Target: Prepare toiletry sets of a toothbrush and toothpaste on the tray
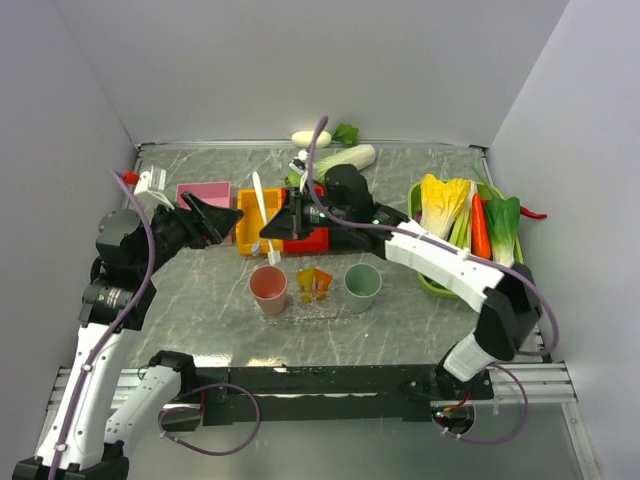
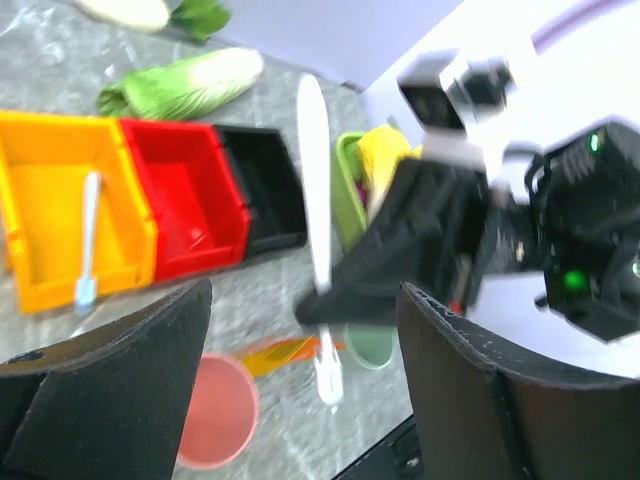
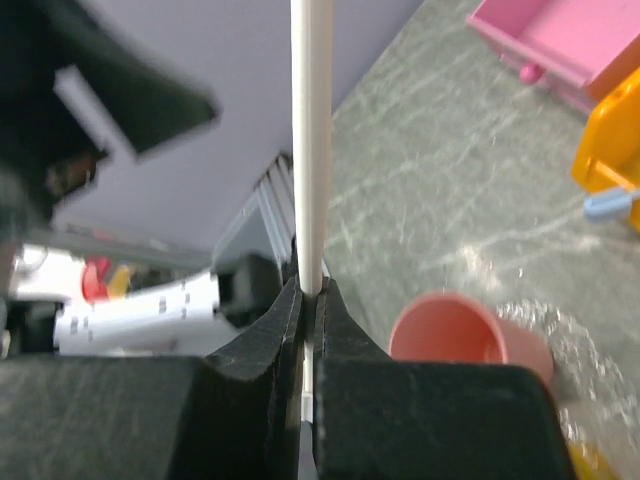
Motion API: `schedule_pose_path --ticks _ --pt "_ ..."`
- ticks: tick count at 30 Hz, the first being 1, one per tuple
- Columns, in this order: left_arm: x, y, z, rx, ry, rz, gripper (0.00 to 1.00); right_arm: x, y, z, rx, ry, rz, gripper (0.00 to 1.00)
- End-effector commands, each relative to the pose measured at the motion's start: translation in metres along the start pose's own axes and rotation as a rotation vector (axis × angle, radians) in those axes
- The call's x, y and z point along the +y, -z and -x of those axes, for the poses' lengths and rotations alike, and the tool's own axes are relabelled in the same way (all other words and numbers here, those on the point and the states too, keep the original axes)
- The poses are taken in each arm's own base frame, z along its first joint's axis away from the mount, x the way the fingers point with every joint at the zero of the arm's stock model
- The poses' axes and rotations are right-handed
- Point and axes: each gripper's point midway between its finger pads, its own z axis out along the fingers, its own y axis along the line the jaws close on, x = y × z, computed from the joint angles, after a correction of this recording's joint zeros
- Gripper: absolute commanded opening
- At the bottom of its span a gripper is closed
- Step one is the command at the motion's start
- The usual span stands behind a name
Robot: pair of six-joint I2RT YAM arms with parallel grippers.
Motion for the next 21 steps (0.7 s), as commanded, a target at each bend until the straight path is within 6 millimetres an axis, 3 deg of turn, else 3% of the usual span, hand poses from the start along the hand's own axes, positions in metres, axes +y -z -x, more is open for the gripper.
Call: schedule_pose_path --ticks 1,2,6,10,15,21 --pt "-0.024 -0.011 0.019 -0.053 0.05 -0.117 0.79 0.027 0.04 -0.017 0.041 0.111 0.046 0.0" --pt "-0.037 -0.011 0.018 -0.039 0.055 -0.195 0.79 0.029 0.044 -0.023 0.058 0.115 0.054 0.0" --pt "-0.055 -0.015 0.007 0.032 0.066 -0.337 0.77 0.029 0.059 -0.04 0.101 0.143 0.029 0.0" --pt "-0.048 -0.021 -0.004 0.064 0.078 -0.322 0.79 0.029 0.068 -0.049 0.123 0.167 0.003 0.0" --pt "-0.051 -0.028 -0.027 0.143 0.07 -0.336 0.83 0.035 0.067 -0.059 0.154 0.156 0.035 0.0" --pt "-0.054 -0.039 -0.052 0.209 0.071 -0.325 0.82 0.027 0.063 -0.061 0.163 0.167 -0.02 0.0"
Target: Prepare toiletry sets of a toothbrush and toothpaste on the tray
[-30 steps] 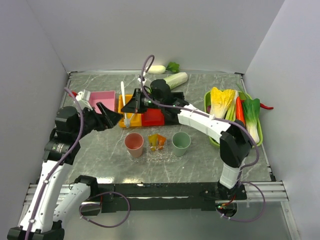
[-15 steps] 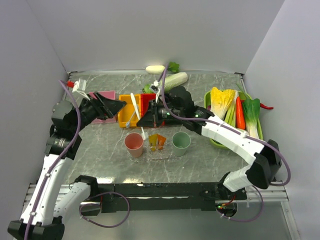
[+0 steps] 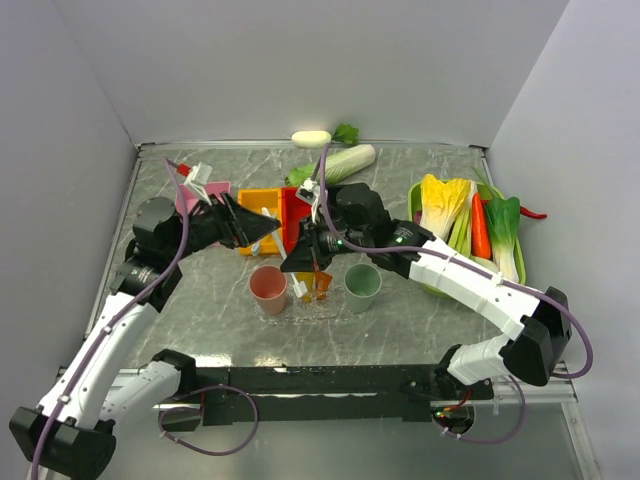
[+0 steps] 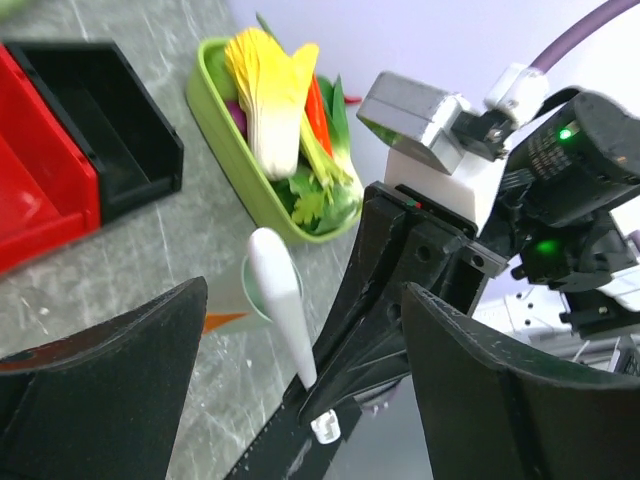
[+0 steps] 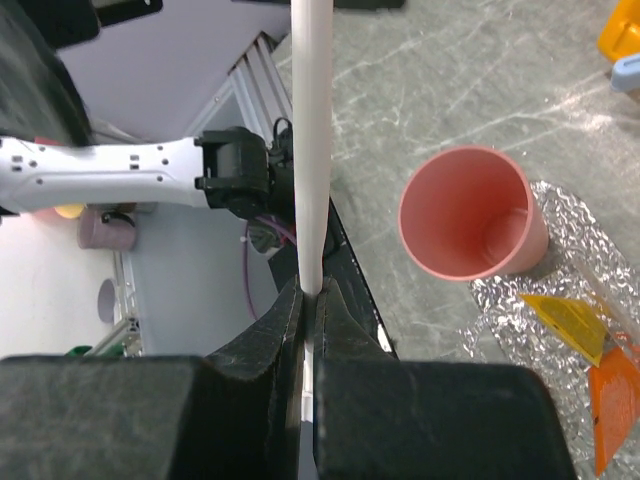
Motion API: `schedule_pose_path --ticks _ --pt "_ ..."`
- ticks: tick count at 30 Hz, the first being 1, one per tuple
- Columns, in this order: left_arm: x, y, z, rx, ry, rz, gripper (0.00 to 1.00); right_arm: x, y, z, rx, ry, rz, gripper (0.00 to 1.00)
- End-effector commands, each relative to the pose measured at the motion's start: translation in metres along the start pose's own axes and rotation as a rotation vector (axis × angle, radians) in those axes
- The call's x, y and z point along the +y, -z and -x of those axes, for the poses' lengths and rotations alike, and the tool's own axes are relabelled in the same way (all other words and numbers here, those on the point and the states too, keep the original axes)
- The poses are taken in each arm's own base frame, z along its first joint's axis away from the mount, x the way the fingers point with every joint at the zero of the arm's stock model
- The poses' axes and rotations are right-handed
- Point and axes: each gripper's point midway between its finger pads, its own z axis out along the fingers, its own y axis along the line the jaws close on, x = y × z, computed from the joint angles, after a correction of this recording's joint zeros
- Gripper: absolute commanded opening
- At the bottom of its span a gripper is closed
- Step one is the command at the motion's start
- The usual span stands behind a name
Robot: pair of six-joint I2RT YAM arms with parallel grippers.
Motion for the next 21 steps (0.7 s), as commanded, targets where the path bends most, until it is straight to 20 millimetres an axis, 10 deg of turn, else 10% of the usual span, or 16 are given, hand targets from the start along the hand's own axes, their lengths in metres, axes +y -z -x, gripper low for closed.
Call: schedule_pose_path --ticks 1,21 --pt "0.001 -0.012 -0.009 0.013 -0.026 0.006 0.8 0.01 0.004 0.002 -0.009 0.041 0.013 0.0" --pt "0.01 -0.015 -0.02 -0.023 0.066 -0.011 0.34 0.009 0.009 -0.006 -0.002 0.03 -0.006 0.0"
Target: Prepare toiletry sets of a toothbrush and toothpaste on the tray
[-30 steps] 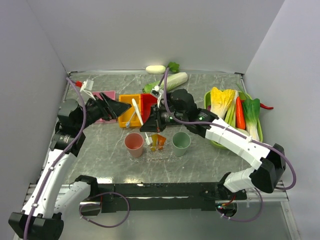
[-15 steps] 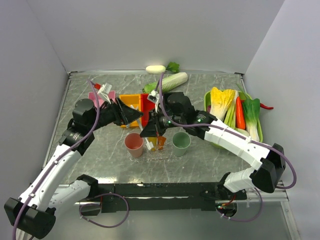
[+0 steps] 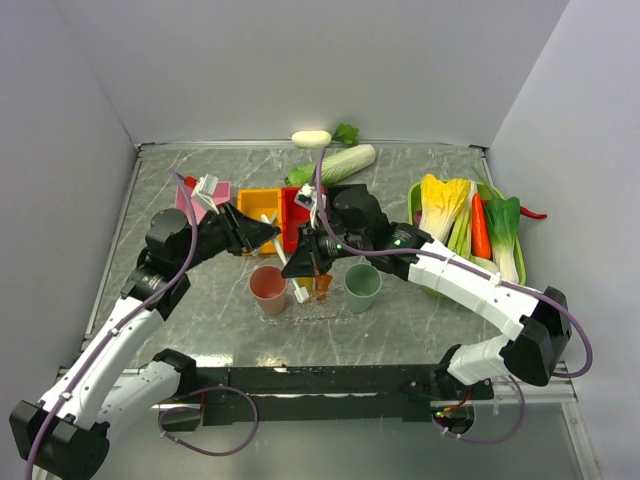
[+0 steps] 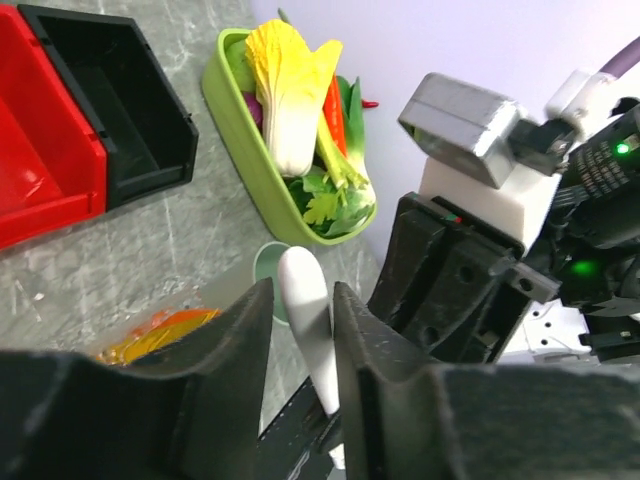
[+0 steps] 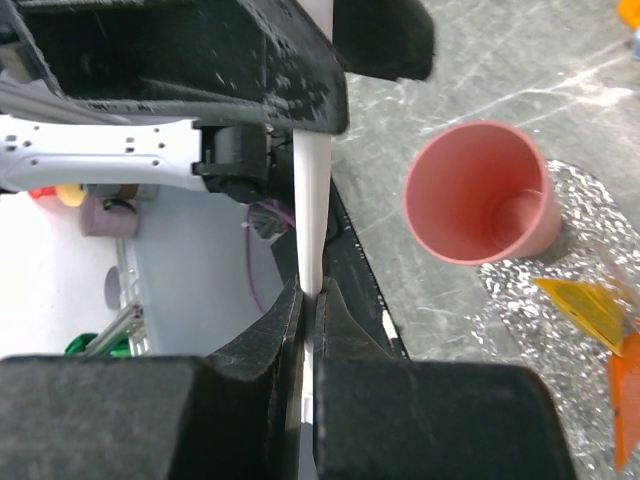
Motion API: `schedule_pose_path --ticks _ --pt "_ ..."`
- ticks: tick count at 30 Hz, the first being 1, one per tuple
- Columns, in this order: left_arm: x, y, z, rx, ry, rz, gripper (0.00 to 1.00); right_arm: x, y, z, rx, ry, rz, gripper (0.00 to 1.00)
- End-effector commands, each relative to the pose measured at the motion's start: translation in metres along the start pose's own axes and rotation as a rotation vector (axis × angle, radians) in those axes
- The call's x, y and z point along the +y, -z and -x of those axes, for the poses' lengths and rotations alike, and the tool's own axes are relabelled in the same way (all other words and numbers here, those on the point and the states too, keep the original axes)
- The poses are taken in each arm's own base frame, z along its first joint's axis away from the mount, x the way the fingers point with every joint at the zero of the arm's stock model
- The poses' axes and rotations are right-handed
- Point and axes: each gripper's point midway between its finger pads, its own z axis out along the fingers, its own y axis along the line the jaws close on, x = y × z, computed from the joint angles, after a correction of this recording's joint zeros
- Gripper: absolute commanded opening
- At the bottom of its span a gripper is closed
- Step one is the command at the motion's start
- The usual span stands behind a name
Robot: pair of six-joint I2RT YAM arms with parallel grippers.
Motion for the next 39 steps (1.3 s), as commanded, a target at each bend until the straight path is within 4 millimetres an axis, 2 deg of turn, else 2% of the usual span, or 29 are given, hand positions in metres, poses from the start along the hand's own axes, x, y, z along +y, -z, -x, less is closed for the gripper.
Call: schedule_pose_path --ticks 1,6,12,14,15,17,18,20,21,24,27,32,39 --pt "-0.01 -0.005 0.003 -0.008 0.015 -0.068 0.32 0.008 0.011 0.007 -0.04 0.047 -0.008 0.0" --pt "-0.008 -0.008 -0.001 0.015 0.035 -0.073 0.29 0.006 0.008 0.002 -0.018 0.037 -0.004 0.0" --pt "-0.004 -0.007 -0.005 0.022 0.044 -0.065 0.01 0.002 0.01 0.001 -0.032 0.039 -0.028 0.01" --pt "0.0 -0.006 -0.001 -0.014 0.055 -0.039 0.01 0.0 0.015 0.005 -0.065 0.035 -0.053 0.1" --pt "0.002 -0.005 0.0 -0.03 0.073 -0.027 0.01 -0.002 0.017 0.004 -0.075 0.034 -0.067 0.22" --pt "0.01 -0.003 0.006 -0.091 0.105 0.015 0.01 -0.007 0.025 0.005 -0.115 0.034 -0.11 0.32" --pt "0.012 -0.002 0.008 -0.112 0.144 0.027 0.01 -0.009 0.028 0.005 -0.132 0.031 -0.125 0.43" --pt "0.021 0.001 0.011 -0.161 0.182 0.064 0.01 -0.011 0.039 0.005 -0.176 0.034 -0.151 0.54" --pt "0.023 0.002 0.012 -0.176 0.207 0.072 0.01 -0.015 0.043 0.006 -0.202 0.031 -0.184 0.64" --pt "0.03 0.006 0.014 -0.217 0.252 0.098 0.01 -0.022 0.054 0.0 -0.253 0.024 -0.22 0.72" --pt "0.032 0.009 0.015 -0.248 0.295 0.098 0.01 -0.024 0.057 -0.01 -0.271 -0.006 -0.212 0.74" --pt "0.036 0.014 0.019 -0.286 0.32 0.129 0.01 -0.017 0.051 -0.021 -0.309 0.003 -0.186 0.73" --pt "0.035 0.015 0.02 -0.282 0.316 0.138 0.01 -0.017 0.043 -0.02 -0.31 0.033 -0.208 0.7"
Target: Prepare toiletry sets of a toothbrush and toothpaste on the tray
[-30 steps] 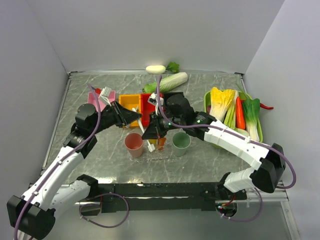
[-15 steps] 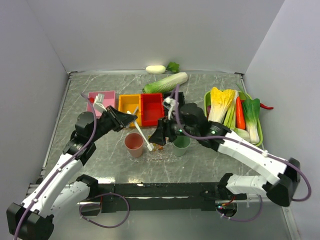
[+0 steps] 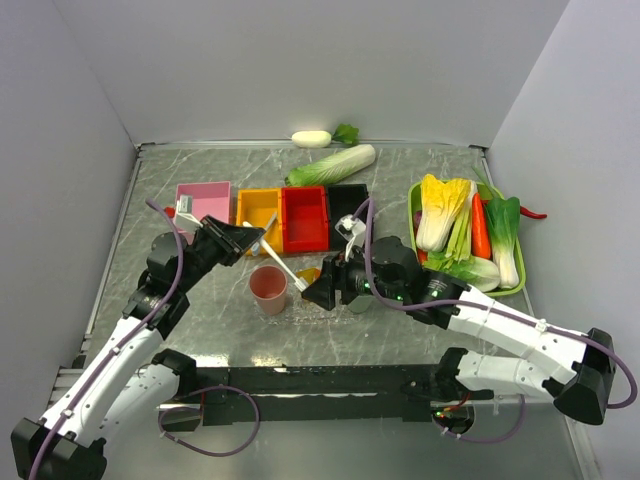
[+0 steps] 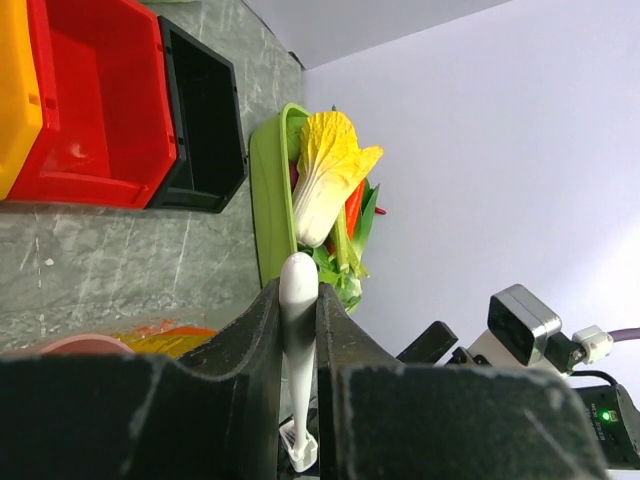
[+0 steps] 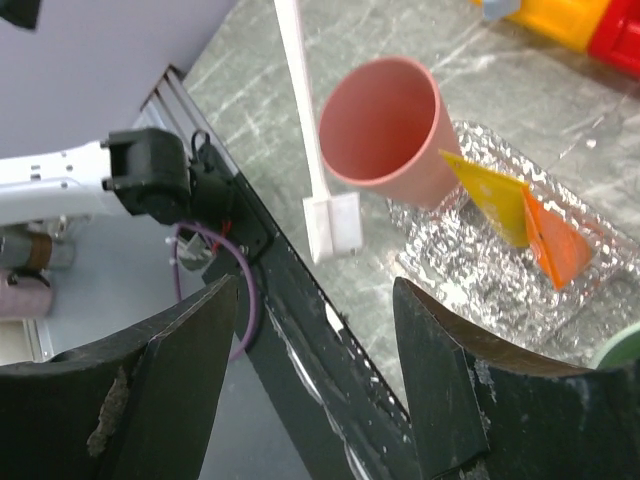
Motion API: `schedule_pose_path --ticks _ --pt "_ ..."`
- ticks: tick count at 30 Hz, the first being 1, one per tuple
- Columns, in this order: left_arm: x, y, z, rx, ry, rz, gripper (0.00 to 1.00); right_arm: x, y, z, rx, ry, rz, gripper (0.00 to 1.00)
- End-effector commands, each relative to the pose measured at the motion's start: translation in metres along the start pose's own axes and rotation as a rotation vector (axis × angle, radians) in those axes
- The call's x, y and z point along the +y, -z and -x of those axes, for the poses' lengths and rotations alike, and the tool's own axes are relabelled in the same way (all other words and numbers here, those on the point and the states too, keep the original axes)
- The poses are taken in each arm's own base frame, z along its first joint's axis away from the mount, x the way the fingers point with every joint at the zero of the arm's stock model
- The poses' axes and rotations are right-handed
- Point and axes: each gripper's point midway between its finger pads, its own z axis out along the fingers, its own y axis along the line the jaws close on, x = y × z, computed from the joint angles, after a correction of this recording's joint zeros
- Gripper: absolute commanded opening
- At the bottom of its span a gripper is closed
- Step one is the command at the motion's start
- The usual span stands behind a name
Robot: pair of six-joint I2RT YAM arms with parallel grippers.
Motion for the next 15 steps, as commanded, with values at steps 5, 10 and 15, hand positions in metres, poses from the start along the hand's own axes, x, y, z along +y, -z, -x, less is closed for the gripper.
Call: schedule_pose_path --ticks 5,10,15 --pt "-0.019 0.003 0.01 -0.034 0.019 -0.046 0.01 0.014 -0.009 0.027 -0.097 0.01 0.048 0.65" --pt "-0.02 0.003 0.009 -0.028 0.02 -0.048 0.01 0.016 -0.018 0.024 -0.083 0.006 0.061 0.6" --pt "-0.021 0.004 0.008 -0.023 0.019 -0.056 0.01 0.018 -0.02 0.027 -0.088 -0.003 0.072 0.55"
